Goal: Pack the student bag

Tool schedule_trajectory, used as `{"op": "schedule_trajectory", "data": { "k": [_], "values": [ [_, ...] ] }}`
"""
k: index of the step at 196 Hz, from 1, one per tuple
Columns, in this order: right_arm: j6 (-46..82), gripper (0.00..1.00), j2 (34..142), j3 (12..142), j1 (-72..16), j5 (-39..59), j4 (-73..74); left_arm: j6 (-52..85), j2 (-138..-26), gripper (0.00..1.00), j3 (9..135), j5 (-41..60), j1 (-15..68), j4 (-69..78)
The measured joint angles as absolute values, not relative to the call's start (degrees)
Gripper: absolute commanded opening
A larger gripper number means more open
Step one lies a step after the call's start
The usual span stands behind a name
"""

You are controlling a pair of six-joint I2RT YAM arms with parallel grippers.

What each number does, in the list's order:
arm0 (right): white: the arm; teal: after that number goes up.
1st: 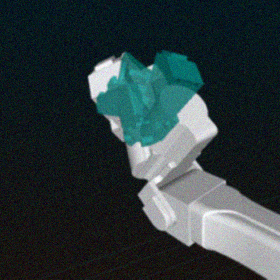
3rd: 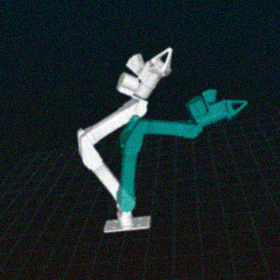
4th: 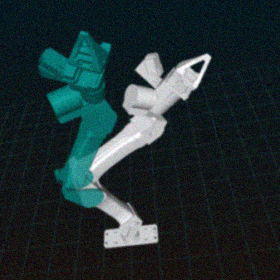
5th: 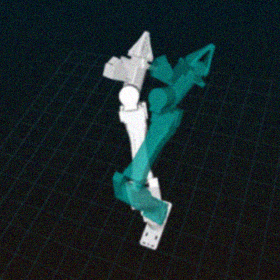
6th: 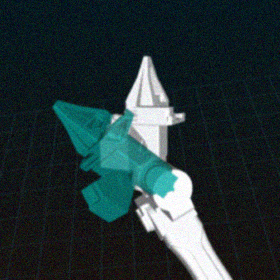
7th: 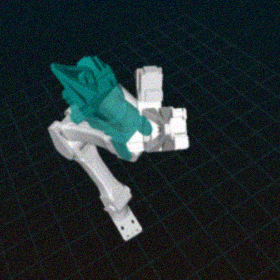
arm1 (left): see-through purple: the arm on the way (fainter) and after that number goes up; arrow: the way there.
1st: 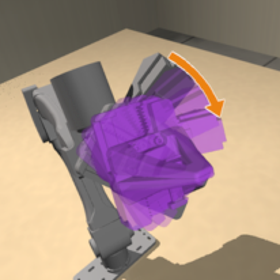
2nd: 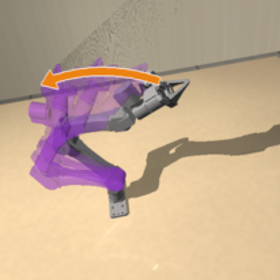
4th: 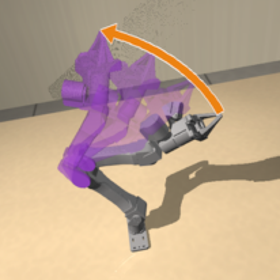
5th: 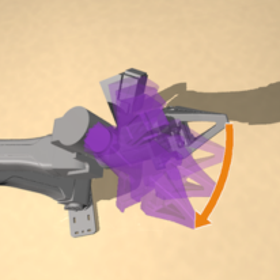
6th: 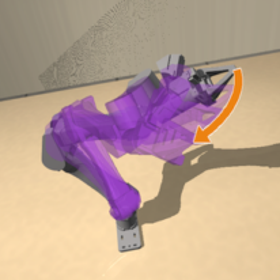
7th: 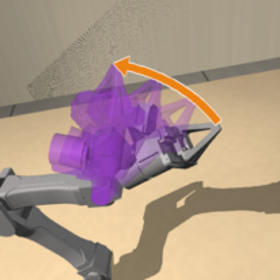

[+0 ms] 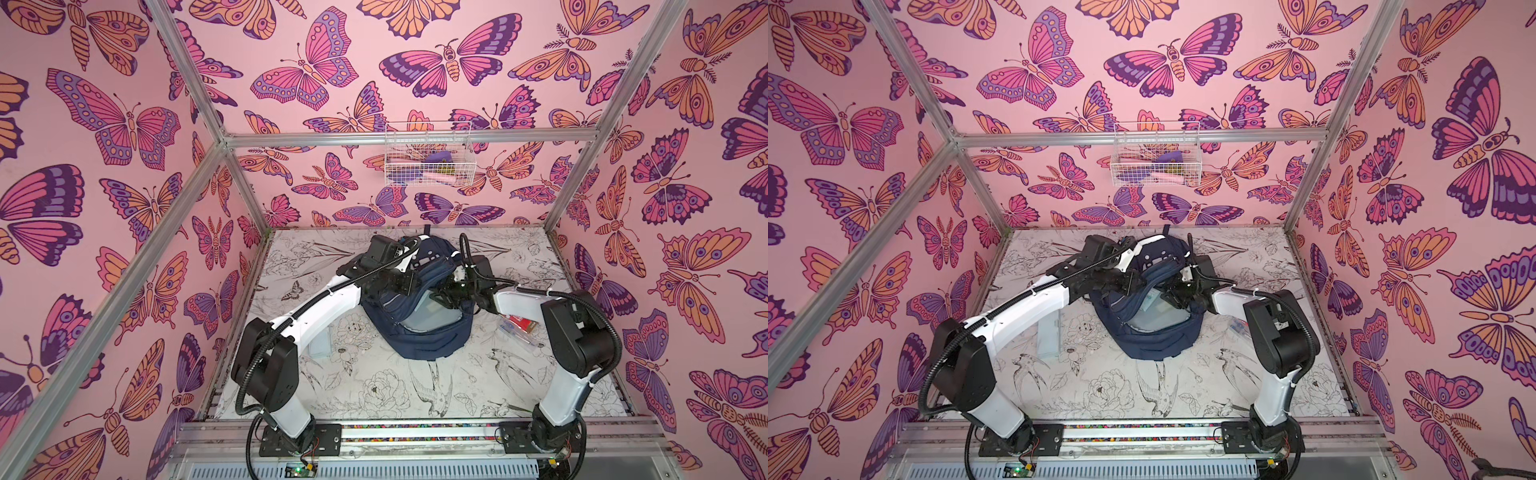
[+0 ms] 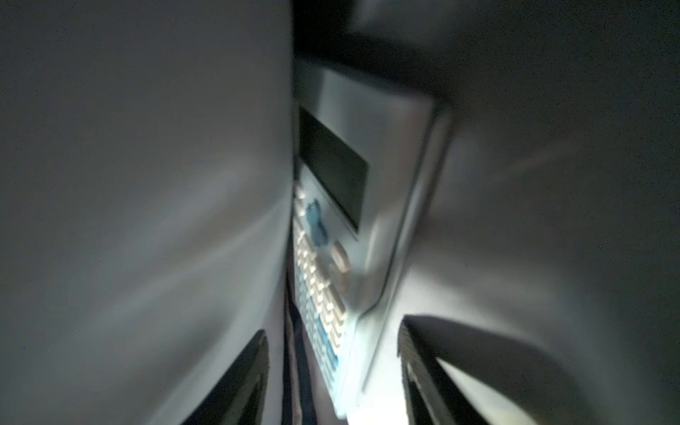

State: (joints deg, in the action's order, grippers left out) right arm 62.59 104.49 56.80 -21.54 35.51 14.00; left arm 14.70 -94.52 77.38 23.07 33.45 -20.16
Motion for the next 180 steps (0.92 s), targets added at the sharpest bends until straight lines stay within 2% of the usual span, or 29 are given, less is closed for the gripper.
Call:
{"op": "schedule_trajectory", "data": {
  "k": [32, 67, 88, 109, 113, 117, 136, 142, 165, 180],
  "values": [
    [60.9, 0.65, 99.7, 53.9, -20.9, 33.2, 10.4, 14.8, -94.5, 0.00, 76.4, 24.7, 32.7, -19.3],
    [54.2, 0.61, 86.7, 51.6, -18.8, 27.2, -3.9, 14.8, -94.5, 0.00, 74.8, 27.0, 31.4, -18.8],
    [49.5, 0.62, 80.1, 52.2, -17.2, 22.2, -13.6, 13.9, -93.9, 0.33, 73.1, 28.3, 30.8, -17.8],
    [46.0, 0.63, 75.4, 53.1, -15.2, 17.5, -21.6, 13.7, -92.5, 0.52, 71.0, 28.5, 30.7, -18.2],
    [45.5, 0.64, 74.8, 53.4, -14.7, 16.9, -22.8, 14.2, -92.2, 0.63, 70.6, 28.2, 30.7, -18.2],
    [44.8, 0.64, 74.2, 53.7, -14.1, 16.3, -24.0, 14.3, -91.7, 0.69, 70.0, 27.7, 30.7, -18.2],
    [42.9, 0.67, 72.4, 55.7, -11.0, 14.2, -28.2, 14.8, -87.6, 0.87, 66.8, 23.4, 30.5, -18.6],
    [42.4, 0.68, 72.0, 56.4, -10.1, 13.5, -28.9, 14.9, -85.7, 0.99, 65.5, 21.5, 30.4, -19.0],
    [41.6, 0.71, 71.3, 58.2, -8.3, 12.7, -29.8, 15.8, -78.2, 1.00, 63.0, 12.6, 29.7, -22.5],
    [41.6, 0.82, 71.4, 58.8, -8.3, 12.7, -29.6, 16.2, -74.0, 1.00, 62.4, 6.2, 28.1, -25.4]
  ]
}}
